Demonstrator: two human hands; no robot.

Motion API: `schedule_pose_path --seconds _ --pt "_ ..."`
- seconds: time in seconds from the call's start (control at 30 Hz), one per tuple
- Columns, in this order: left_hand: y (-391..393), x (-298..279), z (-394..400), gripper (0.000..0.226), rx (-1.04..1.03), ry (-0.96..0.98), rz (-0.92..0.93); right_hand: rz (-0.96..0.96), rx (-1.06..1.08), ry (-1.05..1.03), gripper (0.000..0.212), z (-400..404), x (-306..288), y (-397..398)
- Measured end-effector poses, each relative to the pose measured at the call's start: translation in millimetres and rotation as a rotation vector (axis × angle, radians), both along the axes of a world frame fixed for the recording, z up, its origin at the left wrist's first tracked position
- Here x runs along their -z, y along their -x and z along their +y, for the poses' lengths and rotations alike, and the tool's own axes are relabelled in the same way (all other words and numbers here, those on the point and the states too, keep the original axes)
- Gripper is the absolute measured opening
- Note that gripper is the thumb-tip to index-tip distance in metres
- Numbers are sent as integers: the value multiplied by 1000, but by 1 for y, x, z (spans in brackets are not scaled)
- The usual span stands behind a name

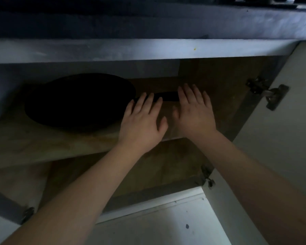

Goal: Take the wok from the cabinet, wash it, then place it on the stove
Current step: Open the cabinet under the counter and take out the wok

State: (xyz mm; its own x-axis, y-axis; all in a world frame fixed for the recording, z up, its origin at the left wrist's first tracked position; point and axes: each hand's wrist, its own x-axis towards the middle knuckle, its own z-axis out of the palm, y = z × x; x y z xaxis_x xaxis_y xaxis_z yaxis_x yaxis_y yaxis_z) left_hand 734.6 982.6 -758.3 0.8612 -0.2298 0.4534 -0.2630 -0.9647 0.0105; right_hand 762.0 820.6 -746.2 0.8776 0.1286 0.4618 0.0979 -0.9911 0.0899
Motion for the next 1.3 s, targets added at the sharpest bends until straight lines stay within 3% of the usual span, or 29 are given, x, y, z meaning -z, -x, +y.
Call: schedule_pose_path --seconds 0.3,0.5,0.63,0.73,0.8,0.9,1.1,1.3 --pt "9 3 15 62 -22 -23 9 2 3 42 51 1 -13 10" --pt "29 5 28 66 1 149 33 17 -83 -24 45 20 -23 29" --pt "28 5 40 48 -27 554 231 258 -77 -90 42 31 -42 33" --pt "28 1 44 41 -104 1138 508 454 -90 -166 40 39 -53 34" --pt "29 -1 48 48 -130 1520 731 593 -128 -355 39 47 -53 36" --pt "31 -1 58 57 -90 1846 947 775 -172 -684 34 55 -43 43" --pt "32 5 62 61 23 2097 1045 967 -225 -1029 25 60 -22 65" --pt "35 16 59 58 31 2205 1034 912 -229 -1170 23 75 10 94"
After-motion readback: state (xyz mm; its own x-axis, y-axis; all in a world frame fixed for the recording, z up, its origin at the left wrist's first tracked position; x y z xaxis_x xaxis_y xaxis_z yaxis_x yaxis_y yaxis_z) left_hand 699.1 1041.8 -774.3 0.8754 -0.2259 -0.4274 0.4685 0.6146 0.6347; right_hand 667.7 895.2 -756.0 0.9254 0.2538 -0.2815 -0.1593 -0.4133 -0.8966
